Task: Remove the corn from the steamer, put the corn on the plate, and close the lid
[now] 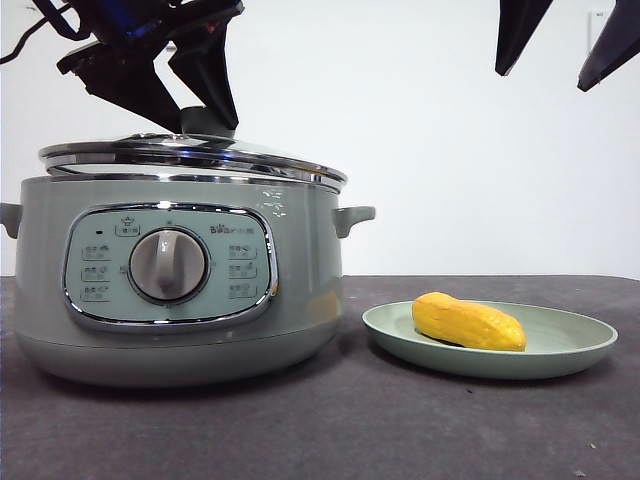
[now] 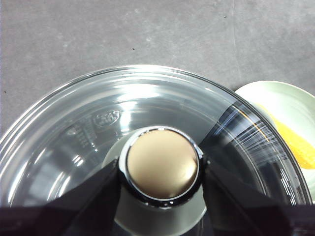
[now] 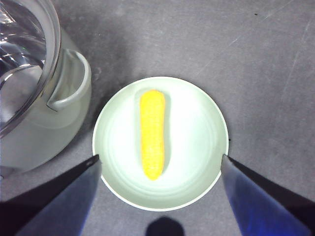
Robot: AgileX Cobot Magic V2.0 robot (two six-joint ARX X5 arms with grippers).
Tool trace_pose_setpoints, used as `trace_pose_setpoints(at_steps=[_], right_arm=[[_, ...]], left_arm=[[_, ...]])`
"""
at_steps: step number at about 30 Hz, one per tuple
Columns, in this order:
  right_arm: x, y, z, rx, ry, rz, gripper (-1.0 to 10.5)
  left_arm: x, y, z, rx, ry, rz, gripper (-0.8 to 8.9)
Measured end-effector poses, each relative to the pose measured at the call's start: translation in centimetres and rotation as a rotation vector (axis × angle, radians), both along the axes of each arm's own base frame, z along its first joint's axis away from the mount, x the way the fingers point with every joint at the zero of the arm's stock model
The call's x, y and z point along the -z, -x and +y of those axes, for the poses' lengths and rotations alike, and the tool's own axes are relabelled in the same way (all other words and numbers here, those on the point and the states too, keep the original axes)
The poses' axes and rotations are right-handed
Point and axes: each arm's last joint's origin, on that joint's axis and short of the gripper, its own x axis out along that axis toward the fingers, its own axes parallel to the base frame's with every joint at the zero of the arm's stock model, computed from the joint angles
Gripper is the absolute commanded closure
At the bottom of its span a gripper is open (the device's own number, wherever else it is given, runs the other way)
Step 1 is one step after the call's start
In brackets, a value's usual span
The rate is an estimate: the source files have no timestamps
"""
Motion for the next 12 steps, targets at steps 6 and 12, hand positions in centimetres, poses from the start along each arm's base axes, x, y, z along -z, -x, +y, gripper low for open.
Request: trace_pose_setpoints(at_steps=[6,12], right_arm=[[0.0,0.0,0.0,0.0,0.0,0.0,5.4],[0.0,0.0,0.0,0.0,0.0,0.0,5.4]], left_arm=[[0.0,0.0,0.0,-0.001,-0.001,0.0,8.23],[-0.16,0.14,0.09,-0.002,0.0,-0.004,8.23]])
